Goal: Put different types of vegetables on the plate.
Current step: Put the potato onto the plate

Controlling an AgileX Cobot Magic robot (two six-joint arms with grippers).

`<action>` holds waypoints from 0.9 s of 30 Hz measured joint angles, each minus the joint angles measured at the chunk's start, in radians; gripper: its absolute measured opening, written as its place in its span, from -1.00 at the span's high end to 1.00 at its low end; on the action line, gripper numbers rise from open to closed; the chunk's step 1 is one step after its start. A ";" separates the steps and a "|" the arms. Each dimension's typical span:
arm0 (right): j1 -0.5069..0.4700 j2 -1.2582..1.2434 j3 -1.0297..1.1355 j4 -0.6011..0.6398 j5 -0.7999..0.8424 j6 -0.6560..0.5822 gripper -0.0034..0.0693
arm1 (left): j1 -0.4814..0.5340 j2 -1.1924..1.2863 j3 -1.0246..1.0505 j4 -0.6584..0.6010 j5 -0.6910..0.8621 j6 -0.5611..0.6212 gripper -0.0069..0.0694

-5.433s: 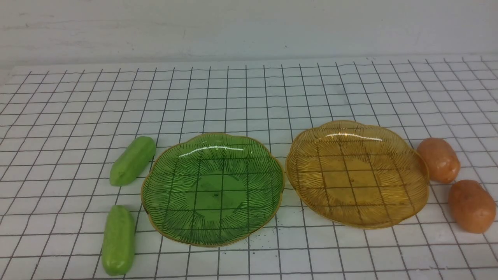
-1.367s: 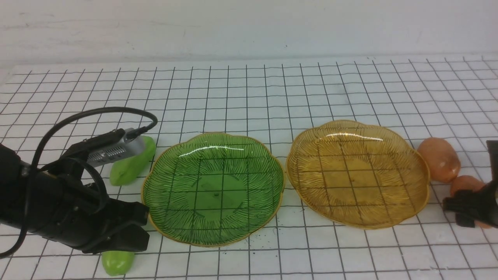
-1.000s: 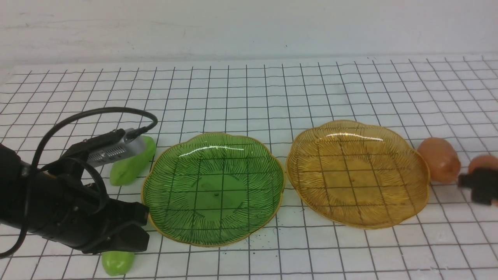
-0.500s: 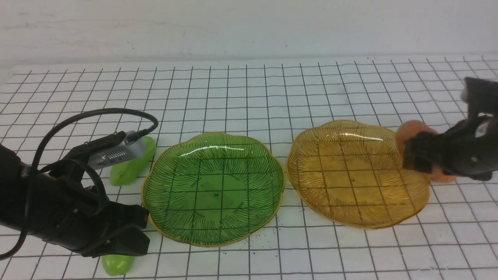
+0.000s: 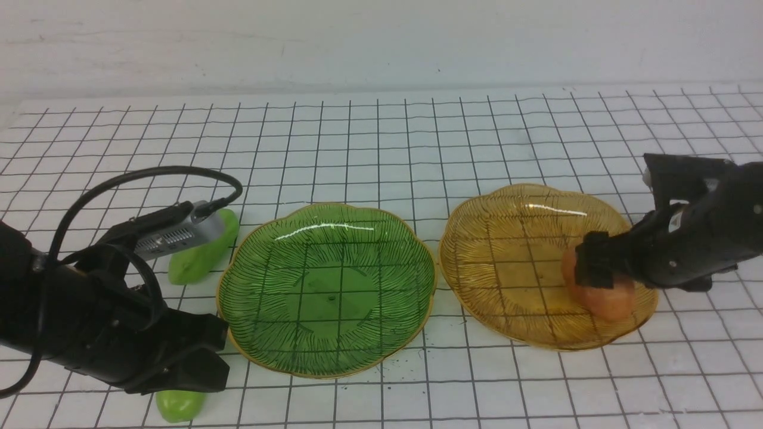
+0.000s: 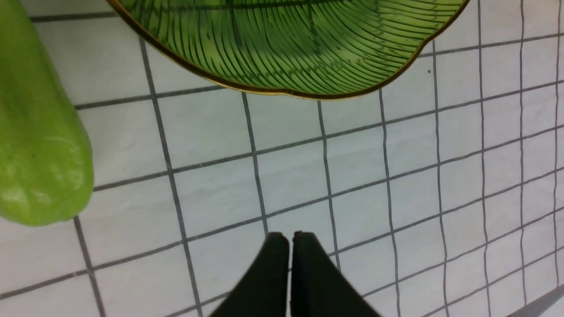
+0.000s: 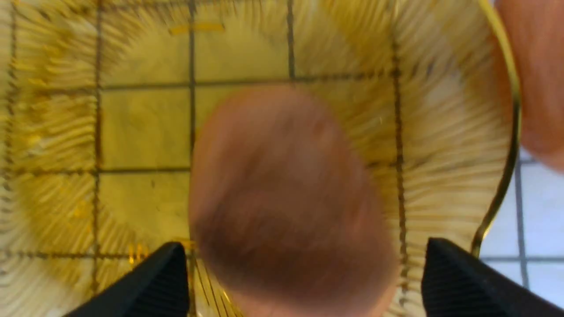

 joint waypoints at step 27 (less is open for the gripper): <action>-0.211 0.156 -0.177 -0.248 -0.015 0.152 -0.71 | 0.000 0.000 0.000 0.002 0.000 0.000 0.83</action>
